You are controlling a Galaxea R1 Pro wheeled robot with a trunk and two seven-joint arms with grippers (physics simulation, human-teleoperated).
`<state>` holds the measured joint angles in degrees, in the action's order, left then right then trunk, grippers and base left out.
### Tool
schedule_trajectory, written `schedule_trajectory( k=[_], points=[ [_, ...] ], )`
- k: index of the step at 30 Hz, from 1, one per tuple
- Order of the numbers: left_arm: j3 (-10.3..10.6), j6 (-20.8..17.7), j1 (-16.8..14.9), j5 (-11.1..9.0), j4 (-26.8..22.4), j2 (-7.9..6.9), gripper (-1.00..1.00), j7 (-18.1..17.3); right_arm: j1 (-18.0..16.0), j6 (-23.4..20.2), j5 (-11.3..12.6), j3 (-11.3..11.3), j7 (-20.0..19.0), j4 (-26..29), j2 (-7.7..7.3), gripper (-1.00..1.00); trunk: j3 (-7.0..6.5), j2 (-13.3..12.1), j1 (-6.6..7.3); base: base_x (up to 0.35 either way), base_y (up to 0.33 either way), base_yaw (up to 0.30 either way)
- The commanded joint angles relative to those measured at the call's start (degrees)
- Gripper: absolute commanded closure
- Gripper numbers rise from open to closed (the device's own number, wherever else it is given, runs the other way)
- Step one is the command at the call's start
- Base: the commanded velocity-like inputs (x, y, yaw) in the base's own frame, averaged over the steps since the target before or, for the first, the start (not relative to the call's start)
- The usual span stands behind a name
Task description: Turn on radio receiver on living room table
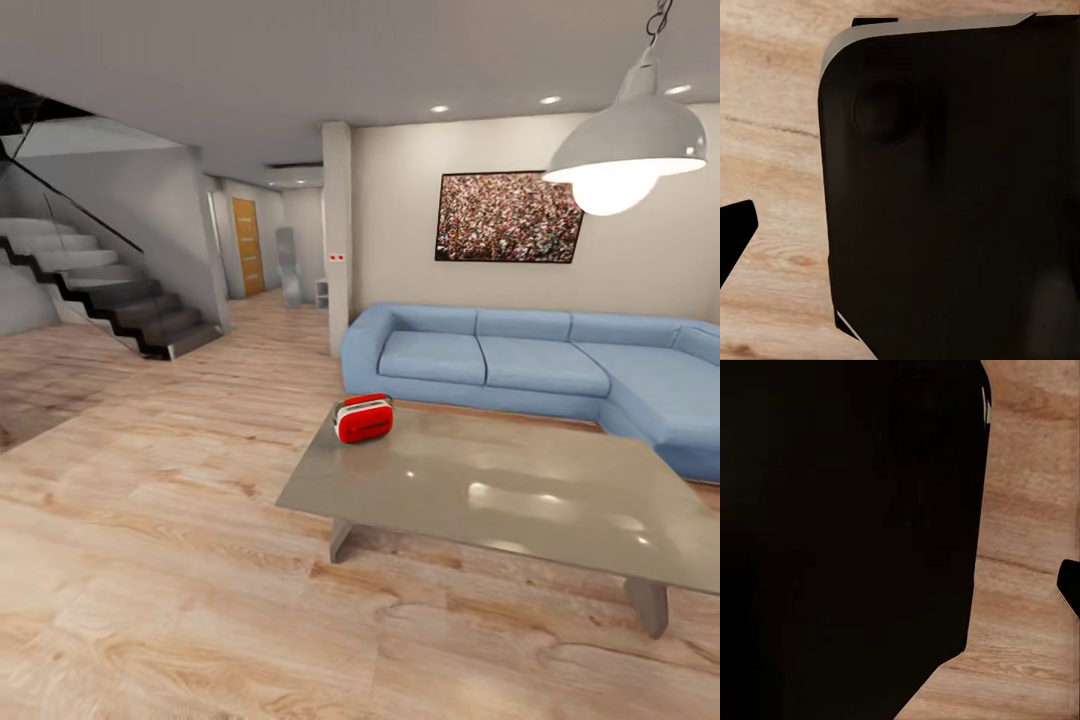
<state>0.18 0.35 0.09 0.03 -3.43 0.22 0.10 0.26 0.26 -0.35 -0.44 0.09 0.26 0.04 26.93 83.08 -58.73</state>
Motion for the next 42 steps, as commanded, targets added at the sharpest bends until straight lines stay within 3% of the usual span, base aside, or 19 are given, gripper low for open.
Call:
schedule_trajectory(
  k=[1, 14, 31, 42],
  points=[
    [0.0, 0.0, 0.0, 0.0, 0.0, 0.01, -1.0, 0.0, 0.0, 0.0, 0.0, 0.0, 0.0, 0.0, -0.01, -1.0, 0.0, 0.0, 0.0, 0.0, 0.0, 0.271],
    [0.0, 0.0, 0.0, 0.0, 0.0, -0.02, -1.0, 0.0, 0.0, 0.0, -0.1, -0.1, -0.3, 0.0, -0.03, -1.0, 0.0, 0.0, 0.0, 0.017, 0.001, 0.152],
    [0.0, -0.1, 0.0, 0.0, -0.1, -0.04, -1.0, 0.0, 0.0, 0.0, 0.0, 0.0, -0.2, 0.0, 0.05, -1.0, 0.0, 0.0, 0.0, 0.292, 0.117, 0.006],
    [0.0, -0.1, 0.0, 0.0, -0.1, -0.04, -1.0, 0.0, 0.0, 0.0, -0.2, -0.3, -0.2, 0.0, 0.01, -1.0, 0.06, 0.0, 0.0, 0.205, 0.119, 0.241]
  ],
)
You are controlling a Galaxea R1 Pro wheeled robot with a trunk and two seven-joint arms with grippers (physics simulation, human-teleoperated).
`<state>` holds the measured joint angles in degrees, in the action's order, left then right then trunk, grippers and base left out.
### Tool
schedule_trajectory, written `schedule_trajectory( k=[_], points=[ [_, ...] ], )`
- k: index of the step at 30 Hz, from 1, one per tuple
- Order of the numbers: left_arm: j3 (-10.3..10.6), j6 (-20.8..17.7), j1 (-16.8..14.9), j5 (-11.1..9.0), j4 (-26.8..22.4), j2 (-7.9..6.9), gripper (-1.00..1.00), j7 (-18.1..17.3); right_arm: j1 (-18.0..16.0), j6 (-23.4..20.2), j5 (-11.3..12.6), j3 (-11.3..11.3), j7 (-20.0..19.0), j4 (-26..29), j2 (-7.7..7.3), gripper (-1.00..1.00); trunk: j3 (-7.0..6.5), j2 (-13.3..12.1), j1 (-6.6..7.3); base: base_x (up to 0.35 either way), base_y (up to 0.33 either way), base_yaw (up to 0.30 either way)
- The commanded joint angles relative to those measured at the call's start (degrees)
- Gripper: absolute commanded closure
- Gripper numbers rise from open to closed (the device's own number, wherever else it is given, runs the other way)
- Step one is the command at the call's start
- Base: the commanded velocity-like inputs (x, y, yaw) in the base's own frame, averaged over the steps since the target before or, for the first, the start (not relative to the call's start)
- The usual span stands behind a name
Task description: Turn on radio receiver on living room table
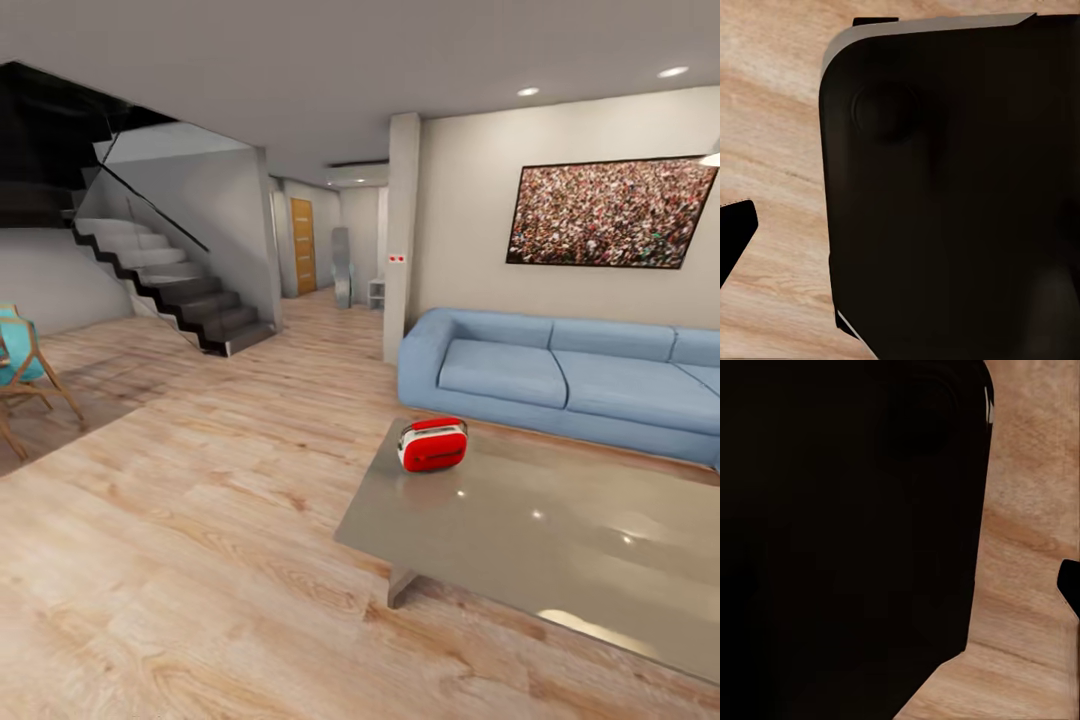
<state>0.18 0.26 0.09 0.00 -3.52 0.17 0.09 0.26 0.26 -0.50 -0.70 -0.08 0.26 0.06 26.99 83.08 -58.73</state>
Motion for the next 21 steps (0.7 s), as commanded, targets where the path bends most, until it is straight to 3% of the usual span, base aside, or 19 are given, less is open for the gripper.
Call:
schedule_trajectory(
  k=[1, 21],
  points=[
    [0.0, 0.0, 0.0, 0.0, 0.0, 0.0, -1.0, 0.0, 0.0, 0.0, 0.0, 0.0, 0.0, 0.0, -0.01, -1.0, 0.02, 0.0, 0.0, 0.04, 0.022, 0.28],
    [0.0, 0.1, 0.0, 0.0, -0.1, 0.04, -1.0, 0.0, 0.0, 0.0, 0.0, 0.0, 0.2, 0.0, 0.02, -1.0, 0.41, 0.0, 0.0, 0.004, 0.002, 0.282]
  ],
)
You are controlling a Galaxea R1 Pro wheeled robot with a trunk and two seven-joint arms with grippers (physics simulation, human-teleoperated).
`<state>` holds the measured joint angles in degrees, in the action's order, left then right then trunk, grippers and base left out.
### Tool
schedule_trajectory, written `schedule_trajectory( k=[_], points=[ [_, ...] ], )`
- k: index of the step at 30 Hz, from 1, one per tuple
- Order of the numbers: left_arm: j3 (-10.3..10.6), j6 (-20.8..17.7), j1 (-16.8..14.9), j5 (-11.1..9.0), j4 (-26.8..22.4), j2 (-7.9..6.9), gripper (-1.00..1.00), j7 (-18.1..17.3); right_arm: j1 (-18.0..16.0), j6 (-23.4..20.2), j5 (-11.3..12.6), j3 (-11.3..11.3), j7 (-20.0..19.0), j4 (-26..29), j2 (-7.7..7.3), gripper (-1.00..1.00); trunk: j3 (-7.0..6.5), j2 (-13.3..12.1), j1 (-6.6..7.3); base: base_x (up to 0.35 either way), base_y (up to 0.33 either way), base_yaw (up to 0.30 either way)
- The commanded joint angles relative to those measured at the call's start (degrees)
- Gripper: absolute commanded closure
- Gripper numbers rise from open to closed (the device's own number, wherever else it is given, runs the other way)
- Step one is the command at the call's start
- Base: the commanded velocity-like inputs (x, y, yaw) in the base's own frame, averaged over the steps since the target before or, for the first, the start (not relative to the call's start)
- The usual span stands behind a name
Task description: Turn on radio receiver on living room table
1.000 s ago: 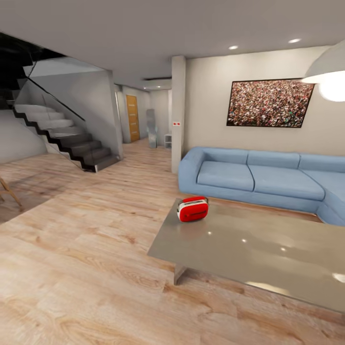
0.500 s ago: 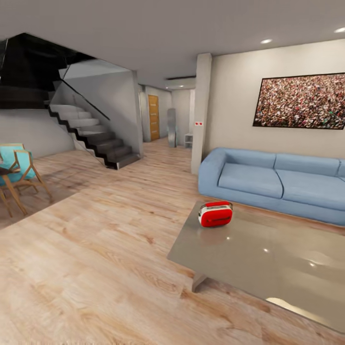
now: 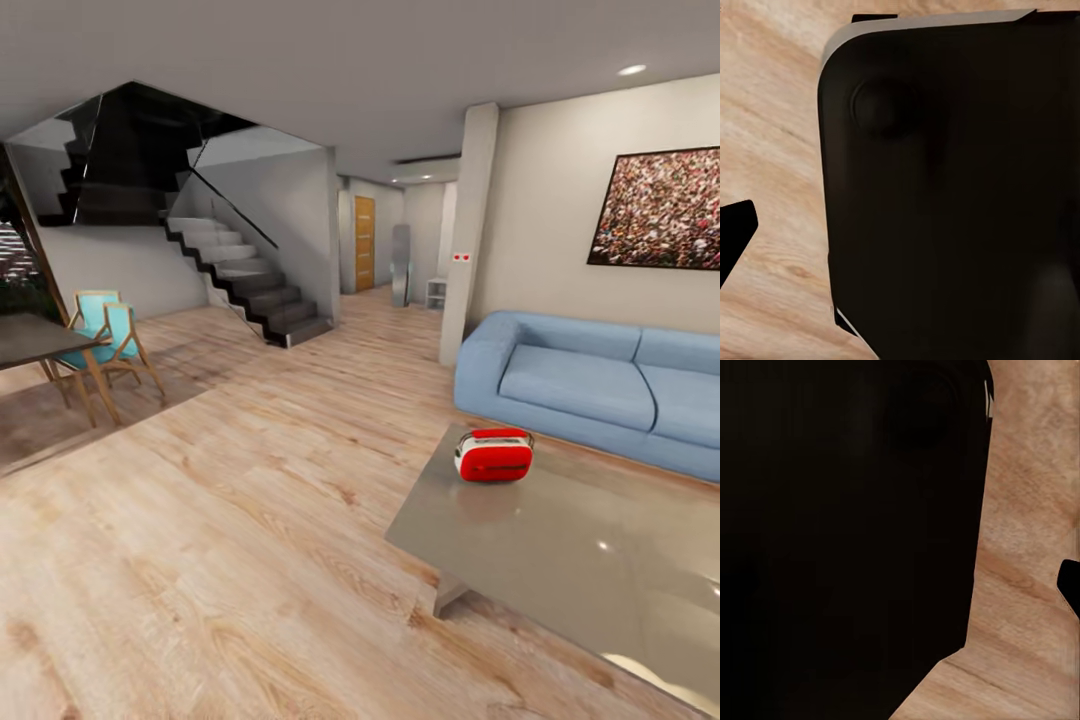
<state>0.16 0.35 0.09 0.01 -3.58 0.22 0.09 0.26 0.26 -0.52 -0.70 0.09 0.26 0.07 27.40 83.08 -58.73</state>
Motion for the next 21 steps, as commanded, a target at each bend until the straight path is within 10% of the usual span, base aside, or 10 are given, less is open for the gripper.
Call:
schedule_trajectory(
  k=[1, 21],
  points=[
    [0.0, 0.0, 0.0, 0.0, 0.0, -0.01, -1.0, 0.0, 0.0, 0.0, 0.0, 0.0, 0.0, 0.0, 0.0, -1.0, 0.02, 0.0, 0.0, 0.0, 0.0, 0.282],
    [-0.1, 0.0, 0.0, 0.0, 0.0, 0.16, -1.0, 0.0, 0.0, 0.0, 0.0, -0.1, 0.0, 0.0, 0.0, -1.0, 0.41, 0.0, 0.0, 0.0, 0.0, 0.282]
  ],
)
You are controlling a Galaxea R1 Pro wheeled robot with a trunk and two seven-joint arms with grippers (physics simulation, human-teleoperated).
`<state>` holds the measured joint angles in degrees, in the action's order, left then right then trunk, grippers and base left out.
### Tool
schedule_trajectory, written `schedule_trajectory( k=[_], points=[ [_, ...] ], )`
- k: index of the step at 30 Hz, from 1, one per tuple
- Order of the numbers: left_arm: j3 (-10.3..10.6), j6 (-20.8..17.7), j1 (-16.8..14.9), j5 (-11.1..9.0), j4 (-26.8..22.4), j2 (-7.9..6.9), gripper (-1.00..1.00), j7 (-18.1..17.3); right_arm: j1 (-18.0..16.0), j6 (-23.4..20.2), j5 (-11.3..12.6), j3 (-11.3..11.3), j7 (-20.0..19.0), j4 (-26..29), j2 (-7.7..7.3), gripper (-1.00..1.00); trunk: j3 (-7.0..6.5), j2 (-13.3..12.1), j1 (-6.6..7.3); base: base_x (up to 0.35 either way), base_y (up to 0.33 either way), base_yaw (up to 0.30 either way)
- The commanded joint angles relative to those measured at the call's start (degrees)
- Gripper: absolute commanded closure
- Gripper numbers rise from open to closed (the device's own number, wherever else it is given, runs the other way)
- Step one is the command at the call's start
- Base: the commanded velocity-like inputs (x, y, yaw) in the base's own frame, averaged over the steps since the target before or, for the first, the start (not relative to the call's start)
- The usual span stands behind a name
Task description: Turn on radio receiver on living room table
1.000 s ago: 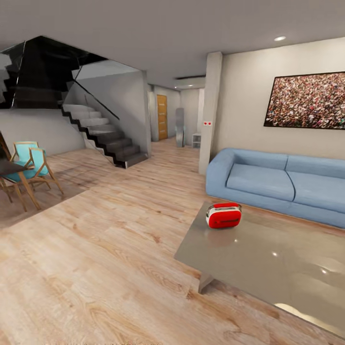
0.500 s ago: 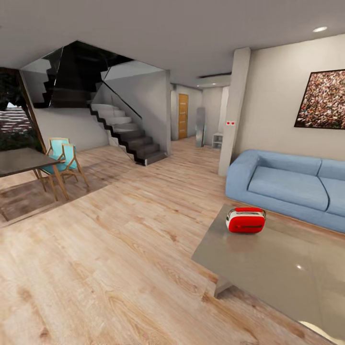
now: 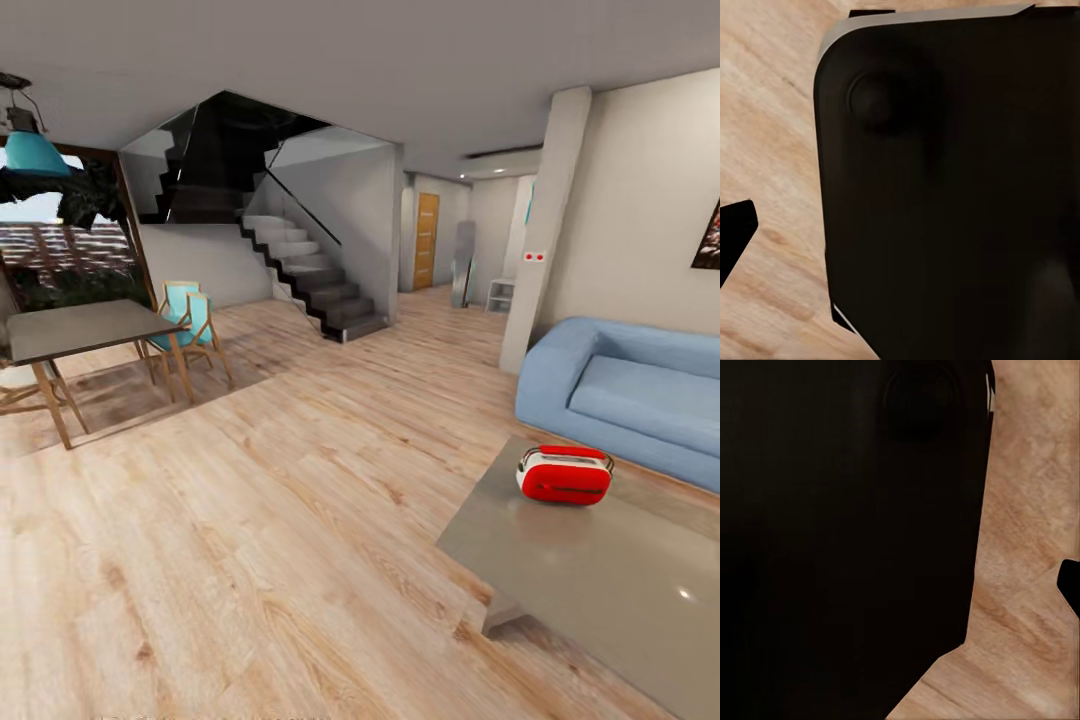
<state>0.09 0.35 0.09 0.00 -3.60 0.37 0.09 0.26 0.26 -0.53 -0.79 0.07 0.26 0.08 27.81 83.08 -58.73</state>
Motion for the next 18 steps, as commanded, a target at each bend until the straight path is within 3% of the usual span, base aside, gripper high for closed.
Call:
schedule_trajectory(
  k=[1, 18],
  points=[
    [0.0, 0.0, 0.0, 0.0, 0.0, 0.02, -1.0, 0.0, 0.0, 0.0, 0.0, 0.0, 0.0, 0.0, 0.0, -1.0, 0.02, 0.0, 0.0, 0.0, 0.0, 0.282],
    [0.1, 0.0, 0.0, 0.0, -0.1, 0.16, -1.0, 0.0, 0.0, 0.0, 0.0, 0.0, 0.0, 0.0, 0.01, -1.0, 0.35, 0.0, 0.0, 0.0, 0.0, 0.282]
  ],
)
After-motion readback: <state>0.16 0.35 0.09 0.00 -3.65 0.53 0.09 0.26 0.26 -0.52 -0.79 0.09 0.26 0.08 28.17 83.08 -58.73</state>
